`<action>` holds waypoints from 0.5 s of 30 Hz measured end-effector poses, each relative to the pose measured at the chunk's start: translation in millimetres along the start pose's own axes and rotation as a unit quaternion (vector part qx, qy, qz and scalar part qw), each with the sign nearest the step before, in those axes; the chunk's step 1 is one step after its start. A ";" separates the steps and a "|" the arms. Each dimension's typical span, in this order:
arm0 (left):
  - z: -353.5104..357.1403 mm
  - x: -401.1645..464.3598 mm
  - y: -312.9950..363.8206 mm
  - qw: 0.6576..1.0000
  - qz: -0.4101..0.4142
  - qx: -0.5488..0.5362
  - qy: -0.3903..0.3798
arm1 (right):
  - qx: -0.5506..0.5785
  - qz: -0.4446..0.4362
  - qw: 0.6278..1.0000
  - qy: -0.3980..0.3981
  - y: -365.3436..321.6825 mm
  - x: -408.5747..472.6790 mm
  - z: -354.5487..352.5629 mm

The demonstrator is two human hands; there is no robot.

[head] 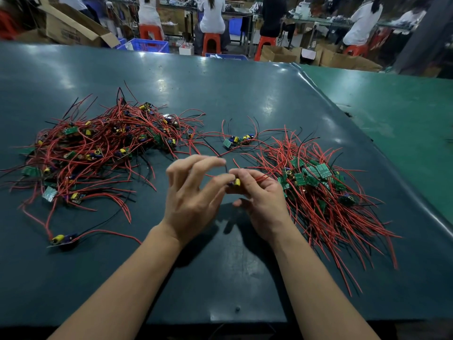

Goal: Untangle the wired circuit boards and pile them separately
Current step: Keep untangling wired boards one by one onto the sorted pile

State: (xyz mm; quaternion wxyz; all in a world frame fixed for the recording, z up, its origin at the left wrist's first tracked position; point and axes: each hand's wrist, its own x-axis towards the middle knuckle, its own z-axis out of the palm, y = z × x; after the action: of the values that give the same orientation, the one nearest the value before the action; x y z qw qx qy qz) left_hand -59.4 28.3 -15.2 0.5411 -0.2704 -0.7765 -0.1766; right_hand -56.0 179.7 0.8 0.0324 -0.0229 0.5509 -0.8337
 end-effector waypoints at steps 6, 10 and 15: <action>-1.0 0.5 7.7 0.994 0.014 -0.097 -0.057 | 0.145 0.001 0.988 0.057 -4.3 6.1 -2.7; 0.6 -2.3 9.5 0.965 -0.124 -0.160 -0.165 | 0.097 0.002 0.995 0.024 -2.6 3.9 -1.4; 2.0 -3.3 5.7 0.928 -0.269 -0.210 -0.151 | 0.034 -0.007 0.999 0.015 2.1 1.6 -0.5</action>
State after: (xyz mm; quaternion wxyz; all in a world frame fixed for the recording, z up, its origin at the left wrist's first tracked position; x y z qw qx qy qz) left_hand -56.5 33.2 -19.1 0.2799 -0.1825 -0.8378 -0.4318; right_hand -57.5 179.2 -1.3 0.0193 -0.0132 0.5224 -0.8524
